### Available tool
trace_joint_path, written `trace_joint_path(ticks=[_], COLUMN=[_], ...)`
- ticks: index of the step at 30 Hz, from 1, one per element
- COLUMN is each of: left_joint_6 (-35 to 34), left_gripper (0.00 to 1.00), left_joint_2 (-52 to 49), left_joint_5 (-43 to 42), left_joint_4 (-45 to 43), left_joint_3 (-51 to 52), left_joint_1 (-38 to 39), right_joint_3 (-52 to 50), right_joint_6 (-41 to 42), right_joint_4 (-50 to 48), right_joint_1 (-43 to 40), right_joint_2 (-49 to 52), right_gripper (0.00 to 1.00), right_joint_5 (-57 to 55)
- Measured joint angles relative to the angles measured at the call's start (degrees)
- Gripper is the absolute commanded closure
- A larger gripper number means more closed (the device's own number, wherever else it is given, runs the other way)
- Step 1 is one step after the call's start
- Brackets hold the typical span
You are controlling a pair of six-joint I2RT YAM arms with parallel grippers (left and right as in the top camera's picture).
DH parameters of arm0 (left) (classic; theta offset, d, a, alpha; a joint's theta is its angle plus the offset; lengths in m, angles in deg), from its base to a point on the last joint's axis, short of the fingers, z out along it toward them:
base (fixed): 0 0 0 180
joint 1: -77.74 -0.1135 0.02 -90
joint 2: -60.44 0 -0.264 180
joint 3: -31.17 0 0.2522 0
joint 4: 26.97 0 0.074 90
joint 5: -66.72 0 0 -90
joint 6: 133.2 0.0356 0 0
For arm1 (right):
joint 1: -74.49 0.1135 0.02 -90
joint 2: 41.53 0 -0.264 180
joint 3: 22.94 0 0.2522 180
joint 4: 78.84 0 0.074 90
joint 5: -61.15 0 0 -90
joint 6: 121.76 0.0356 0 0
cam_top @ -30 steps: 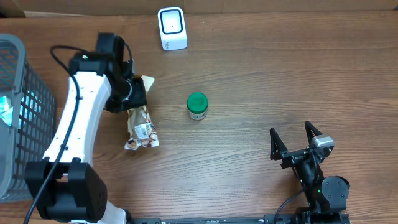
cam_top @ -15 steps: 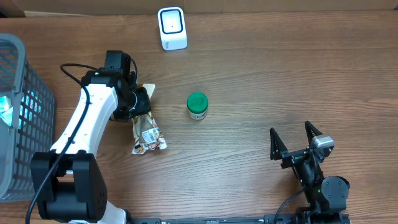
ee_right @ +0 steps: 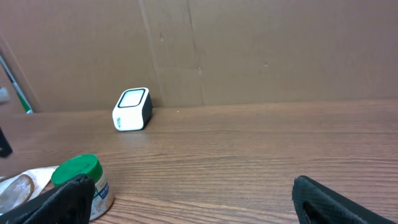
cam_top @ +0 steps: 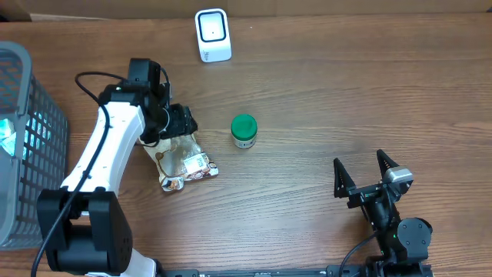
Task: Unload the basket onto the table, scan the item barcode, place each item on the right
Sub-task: 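Lift the snack bag out and carry it toward the scanner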
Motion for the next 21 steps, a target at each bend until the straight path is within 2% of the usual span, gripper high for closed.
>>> trace_joint_path(ticks=[1,6,7,8,9,10,11,13,15,21], left_joint_6=[0.1,0.8,0.9,1.2,2.3,2.3,1.8,-1.6,-7.4,-16.7], left_gripper=[0.0,0.0,0.06,0.21,0.52,0.73,0.87,0.95,0.96,0.96], left_joint_2=[0.2,2.6,3.2,3.9,4.3,4.5,4.2,3.3,1.9,0.1], left_joint_5=[0.1,2.7,3.2,3.7,4.4,4.8,6.4,11.0,16.9,23.9], left_joint_4=[1.6,7.5,7.3,7.4,8.0,8.8,10.7,14.4,15.3,7.0], left_joint_3=[-2.8,-14.6,-15.8,-16.7,-17.2,-17.4,-17.4,-16.7,-13.9,-1.3], left_joint_1=[0.0,0.0,0.0,0.0,0.0,0.0,0.0,0.0,0.0,0.0], right_joint_3=[0.0,0.0,0.0,0.0,0.0,0.0,0.0,0.0,0.0,0.0], right_joint_6=[0.0,0.0,0.0,0.0,0.0,0.0,0.0,0.0,0.0,0.0], right_joint_4=[0.0,0.0,0.0,0.0,0.0,0.0,0.0,0.0,0.0,0.0], right_joint_1=[0.0,0.0,0.0,0.0,0.0,0.0,0.0,0.0,0.0,0.0], right_joint_2=[0.0,0.0,0.0,0.0,0.0,0.0,0.0,0.0,0.0,0.0], right_gripper=[0.0,0.0,0.0,0.0,0.0,0.0,0.0,0.0,0.0,0.0], right_joint_5=[0.0,0.0,0.0,0.0,0.0,0.0,0.0,0.0,0.0,0.0])
